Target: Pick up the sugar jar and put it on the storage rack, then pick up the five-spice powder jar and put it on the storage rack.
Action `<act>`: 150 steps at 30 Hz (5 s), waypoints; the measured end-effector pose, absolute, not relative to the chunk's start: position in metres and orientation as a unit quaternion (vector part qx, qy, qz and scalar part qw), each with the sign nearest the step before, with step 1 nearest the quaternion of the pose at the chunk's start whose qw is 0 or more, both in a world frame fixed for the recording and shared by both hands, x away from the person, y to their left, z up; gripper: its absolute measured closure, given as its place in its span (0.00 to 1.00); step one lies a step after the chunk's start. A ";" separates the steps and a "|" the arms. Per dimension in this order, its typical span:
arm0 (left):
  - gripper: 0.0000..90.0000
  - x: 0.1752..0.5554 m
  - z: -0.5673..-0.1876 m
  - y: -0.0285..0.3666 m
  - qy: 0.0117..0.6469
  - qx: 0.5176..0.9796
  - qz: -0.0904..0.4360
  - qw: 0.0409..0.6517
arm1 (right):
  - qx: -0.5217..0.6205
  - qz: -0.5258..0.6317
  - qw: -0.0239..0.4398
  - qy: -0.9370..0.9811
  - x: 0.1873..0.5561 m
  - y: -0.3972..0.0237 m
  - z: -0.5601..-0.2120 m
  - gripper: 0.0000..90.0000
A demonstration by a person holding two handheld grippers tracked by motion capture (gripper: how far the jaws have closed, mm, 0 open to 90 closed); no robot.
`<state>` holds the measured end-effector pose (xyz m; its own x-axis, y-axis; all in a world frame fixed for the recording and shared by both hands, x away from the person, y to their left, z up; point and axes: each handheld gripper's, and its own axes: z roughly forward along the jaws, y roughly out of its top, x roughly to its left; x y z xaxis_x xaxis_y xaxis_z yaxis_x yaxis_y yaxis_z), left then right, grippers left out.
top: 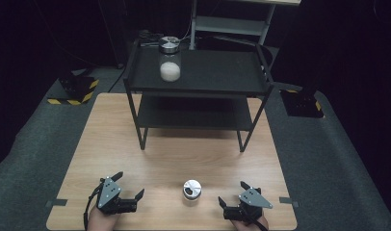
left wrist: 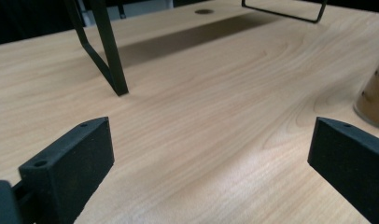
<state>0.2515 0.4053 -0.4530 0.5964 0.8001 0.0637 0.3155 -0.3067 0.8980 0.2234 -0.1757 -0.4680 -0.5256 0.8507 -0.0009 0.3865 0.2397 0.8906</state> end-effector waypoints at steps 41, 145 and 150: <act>0.01 0.249 -0.441 0.388 0.370 0.799 0.264 0.394 | 0.414 0.493 0.282 0.711 0.204 -0.182 -0.462 0.00; 0.01 0.248 -0.441 0.390 0.361 0.802 0.263 0.397 | 0.350 0.572 0.240 0.702 0.218 -0.094 -0.472 0.39; 0.01 0.248 -0.441 0.390 0.359 0.802 0.264 0.398 | 0.353 0.572 0.242 0.700 0.218 -0.094 -0.471 0.39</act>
